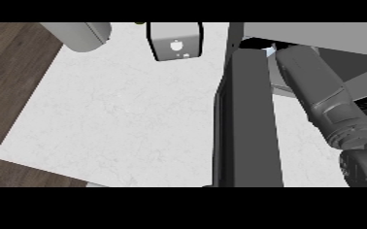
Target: Pick up the milk, place it into the microwave and close the microwave
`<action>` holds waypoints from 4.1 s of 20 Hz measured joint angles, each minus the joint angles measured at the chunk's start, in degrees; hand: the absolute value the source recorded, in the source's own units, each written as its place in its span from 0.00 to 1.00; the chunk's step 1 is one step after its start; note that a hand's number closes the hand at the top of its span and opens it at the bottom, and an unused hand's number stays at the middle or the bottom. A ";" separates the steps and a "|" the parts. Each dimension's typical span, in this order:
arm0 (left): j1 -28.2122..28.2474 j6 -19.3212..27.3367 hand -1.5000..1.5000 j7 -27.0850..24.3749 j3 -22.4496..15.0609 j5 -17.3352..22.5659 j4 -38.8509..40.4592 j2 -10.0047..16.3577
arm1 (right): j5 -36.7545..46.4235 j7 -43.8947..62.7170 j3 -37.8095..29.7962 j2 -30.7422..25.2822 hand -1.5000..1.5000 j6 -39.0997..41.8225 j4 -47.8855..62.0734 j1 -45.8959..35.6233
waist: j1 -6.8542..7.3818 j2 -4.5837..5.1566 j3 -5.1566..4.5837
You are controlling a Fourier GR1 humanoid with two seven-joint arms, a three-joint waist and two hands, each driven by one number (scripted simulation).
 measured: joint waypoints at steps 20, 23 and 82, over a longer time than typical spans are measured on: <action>1.84 -4.27 0.00 -2.43 -7.96 -8.16 2.68 -6.22 | -3.87 -5.44 -4.72 0.55 0.00 3.60 -1.73 4.87 | -5.18 -2.28 -0.08; 2.43 -6.47 0.00 -3.24 -10.52 -9.97 3.54 -7.26 | -5.41 -7.48 -5.99 0.04 0.00 9.64 -1.81 6.63 | -6.01 -2.69 -0.08; -36.34 32.06 1.00 -19.96 -66.19 -38.63 57.03 -13.52 | -34.97 -4.95 4.55 -2.29 0.00 53.30 -75.58 85.63 | -15.81 -4.97 -0.54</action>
